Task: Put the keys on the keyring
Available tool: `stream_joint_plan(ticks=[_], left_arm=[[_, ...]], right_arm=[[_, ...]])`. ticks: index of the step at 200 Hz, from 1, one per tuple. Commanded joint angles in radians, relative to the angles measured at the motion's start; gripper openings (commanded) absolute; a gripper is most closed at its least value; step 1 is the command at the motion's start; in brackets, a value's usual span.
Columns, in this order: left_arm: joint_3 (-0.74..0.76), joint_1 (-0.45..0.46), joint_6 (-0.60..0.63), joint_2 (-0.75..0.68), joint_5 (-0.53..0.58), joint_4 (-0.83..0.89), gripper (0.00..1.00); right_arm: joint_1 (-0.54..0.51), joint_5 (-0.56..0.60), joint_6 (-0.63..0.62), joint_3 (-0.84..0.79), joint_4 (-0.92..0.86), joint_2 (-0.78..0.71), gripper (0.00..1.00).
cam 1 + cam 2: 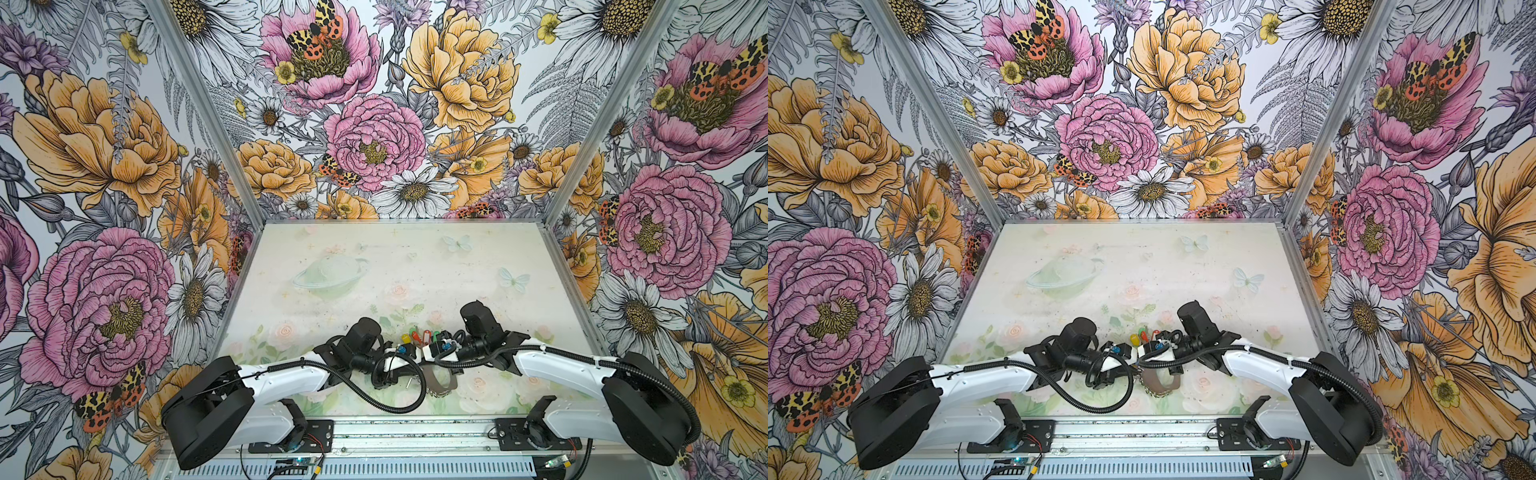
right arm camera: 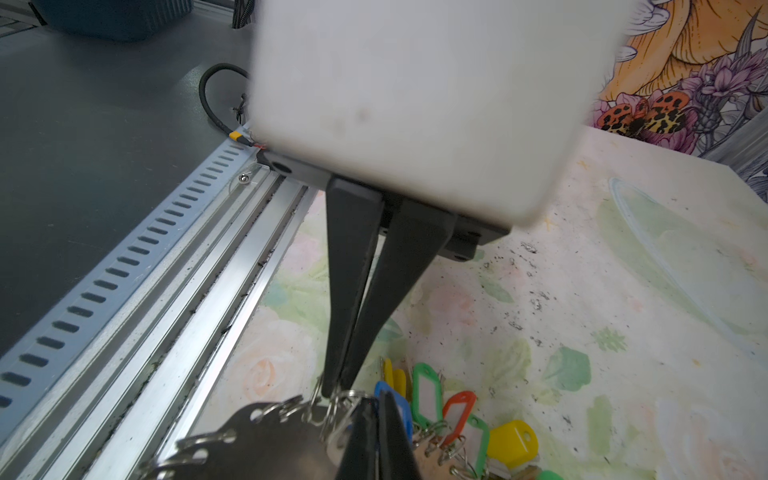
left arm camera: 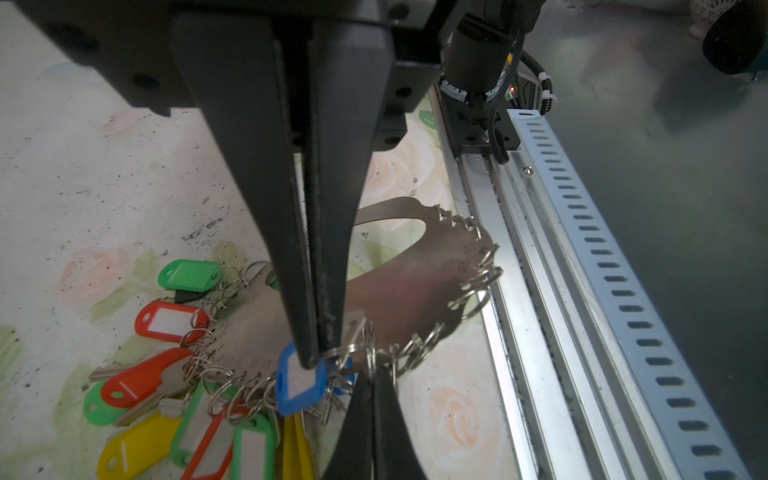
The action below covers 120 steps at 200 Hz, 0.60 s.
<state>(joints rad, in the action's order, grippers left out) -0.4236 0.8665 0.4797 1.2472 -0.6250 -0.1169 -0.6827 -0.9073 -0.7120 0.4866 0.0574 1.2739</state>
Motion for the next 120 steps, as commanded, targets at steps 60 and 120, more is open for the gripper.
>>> stream_joint_plan(ticks=[60, 120], left_arm=[[-0.006, -0.006, 0.009, -0.039, -0.001, -0.067, 0.00], [-0.010, -0.006, 0.007, -0.030, -0.007, -0.067, 0.00]], right_arm=[[-0.015, -0.054, 0.003, 0.001, -0.015, -0.017, 0.15], [-0.017, -0.068, 0.040, -0.007, 0.054, -0.003, 0.17]])
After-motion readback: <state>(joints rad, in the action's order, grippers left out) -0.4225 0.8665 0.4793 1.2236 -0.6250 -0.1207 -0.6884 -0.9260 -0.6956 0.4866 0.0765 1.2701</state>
